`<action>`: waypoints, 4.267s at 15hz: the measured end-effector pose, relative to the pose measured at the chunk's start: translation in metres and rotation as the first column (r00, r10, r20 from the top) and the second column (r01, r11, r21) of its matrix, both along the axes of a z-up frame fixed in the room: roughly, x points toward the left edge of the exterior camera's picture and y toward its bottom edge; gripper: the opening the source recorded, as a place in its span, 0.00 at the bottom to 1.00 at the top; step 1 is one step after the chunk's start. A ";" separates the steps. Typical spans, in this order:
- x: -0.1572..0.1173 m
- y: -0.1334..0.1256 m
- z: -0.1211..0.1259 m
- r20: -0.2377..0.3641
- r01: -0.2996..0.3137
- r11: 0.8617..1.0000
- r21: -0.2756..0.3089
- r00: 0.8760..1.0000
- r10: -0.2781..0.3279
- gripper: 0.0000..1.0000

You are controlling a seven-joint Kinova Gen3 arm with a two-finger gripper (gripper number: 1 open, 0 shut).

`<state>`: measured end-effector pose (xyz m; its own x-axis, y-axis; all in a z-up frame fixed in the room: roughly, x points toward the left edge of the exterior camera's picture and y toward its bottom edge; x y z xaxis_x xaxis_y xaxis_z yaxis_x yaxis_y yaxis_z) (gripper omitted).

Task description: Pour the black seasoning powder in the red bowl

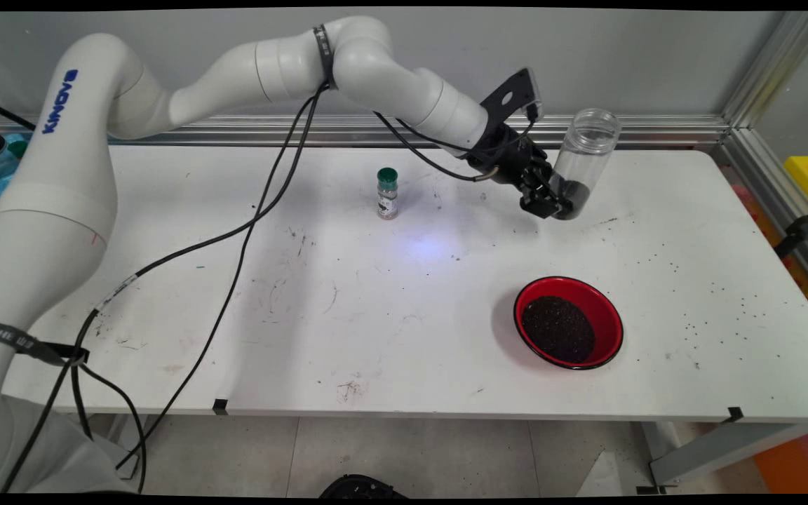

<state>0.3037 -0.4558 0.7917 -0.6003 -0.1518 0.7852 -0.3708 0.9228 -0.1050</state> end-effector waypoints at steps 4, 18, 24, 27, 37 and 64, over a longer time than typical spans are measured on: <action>-0.004 0.006 0.009 0.038 0.074 0.995 -0.071 0.997 -0.071 0.00; -0.027 0.025 0.014 0.269 0.388 0.858 -0.337 0.913 -0.307 0.00; -0.038 0.036 0.004 0.431 0.568 0.702 -0.430 0.812 -0.392 0.00; -0.043 0.039 -0.002 0.509 0.640 0.618 -0.457 0.758 -0.408 0.00; -0.059 0.044 -0.010 0.705 0.800 0.353 -0.485 0.597 -0.384 0.00; -0.100 0.045 0.012 0.925 0.905 -0.201 -0.374 0.379 -0.014 0.00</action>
